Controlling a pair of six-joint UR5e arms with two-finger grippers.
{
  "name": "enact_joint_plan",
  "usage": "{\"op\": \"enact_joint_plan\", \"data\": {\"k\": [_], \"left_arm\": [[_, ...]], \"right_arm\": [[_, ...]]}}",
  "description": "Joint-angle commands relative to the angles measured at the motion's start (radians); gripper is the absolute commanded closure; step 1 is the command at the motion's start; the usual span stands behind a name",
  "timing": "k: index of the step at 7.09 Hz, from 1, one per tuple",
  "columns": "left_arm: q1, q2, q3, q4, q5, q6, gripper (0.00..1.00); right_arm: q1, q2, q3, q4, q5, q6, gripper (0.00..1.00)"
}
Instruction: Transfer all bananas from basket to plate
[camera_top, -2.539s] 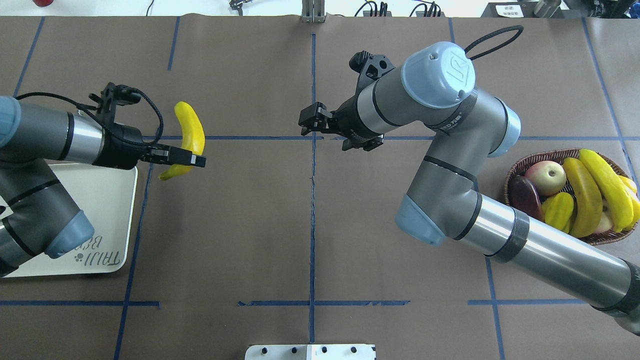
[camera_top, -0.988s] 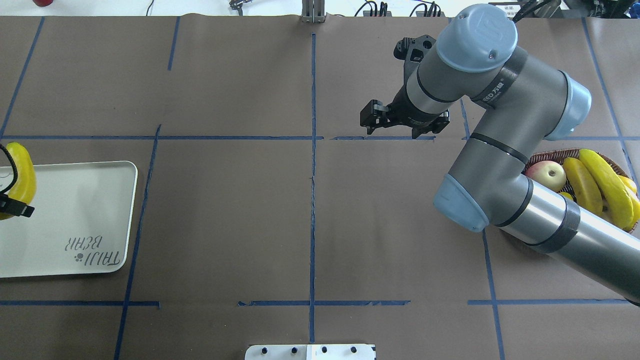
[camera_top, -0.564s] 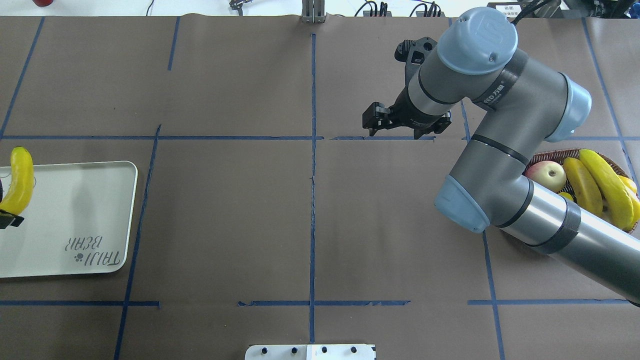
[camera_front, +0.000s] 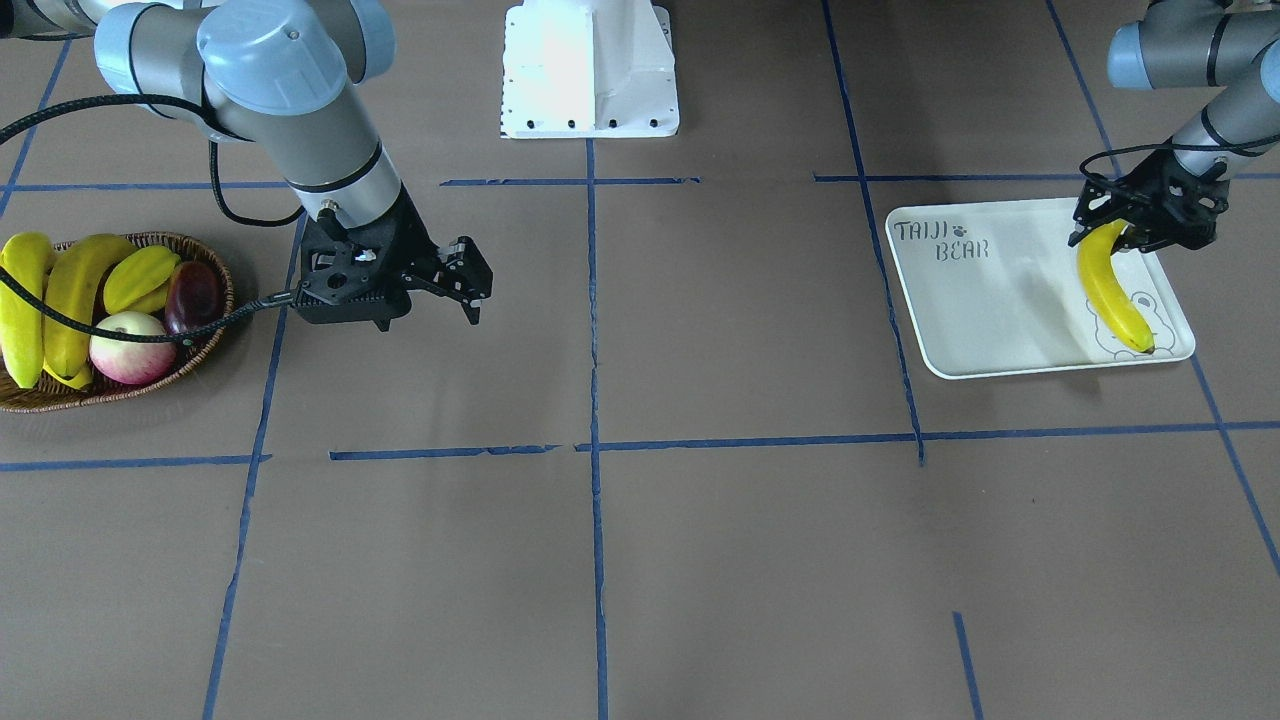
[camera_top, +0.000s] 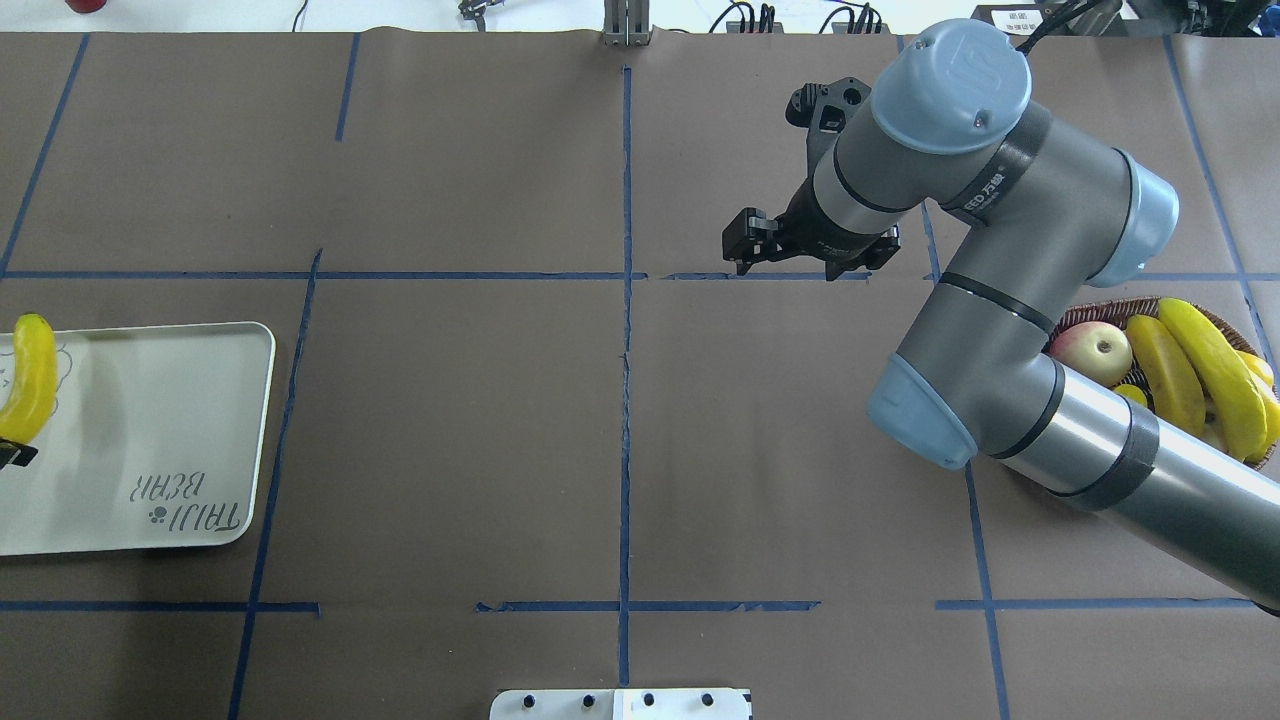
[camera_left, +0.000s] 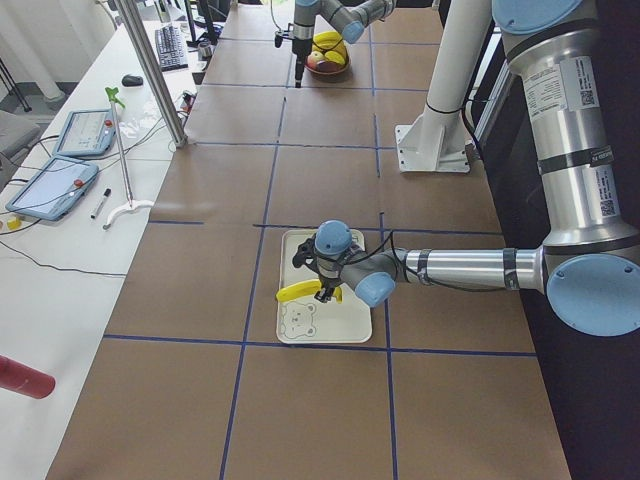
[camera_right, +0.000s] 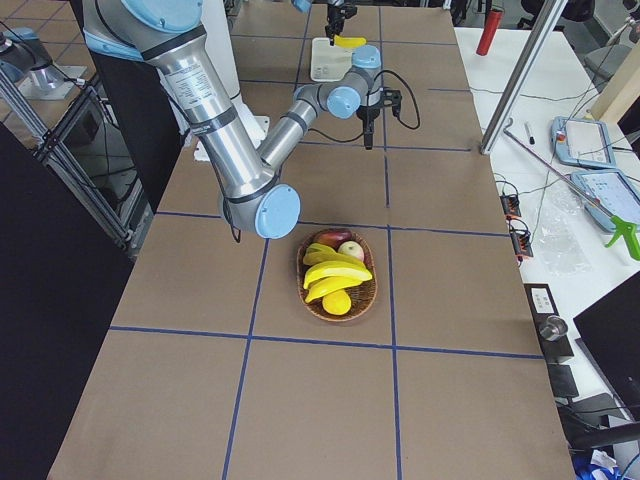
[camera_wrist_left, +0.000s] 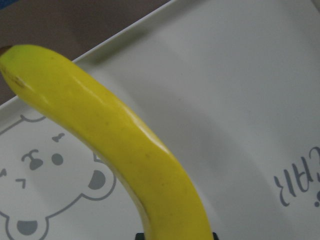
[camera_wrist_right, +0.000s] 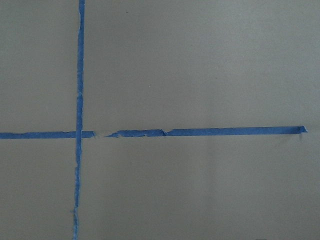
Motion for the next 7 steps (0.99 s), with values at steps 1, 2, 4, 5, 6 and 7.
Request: {"op": "enact_joint_plan", "data": {"k": [1,2,4,5,6,7], "left_arm": [[0.003,-0.001,0.016,0.0,0.0,-0.003,0.6],[0.003,-0.002,0.028,-0.003,0.0,-0.001,0.6],[0.004,-0.002,0.045,-0.005,0.0,-0.001,0.5],[0.004,-0.004,0.054,-0.005,0.001,-0.001,0.45],[0.004,-0.004,0.054,-0.003,0.0,-0.003,0.45],[0.006,-0.004,0.056,-0.002,0.0,-0.003,0.45]], "right_arm": [[-0.003,-0.001,0.0,0.0,-0.002,0.0,0.0],[-0.006,-0.001,0.0,0.0,-0.004,0.0,0.0],[-0.01,-0.001,-0.002,0.0,-0.005,0.0,0.0],[-0.011,-0.001,-0.002,0.0,-0.005,0.0,0.0],[-0.011,0.001,-0.002,0.002,-0.007,0.001,0.0],[-0.011,0.001,-0.002,0.002,-0.007,0.0,0.0]]}}
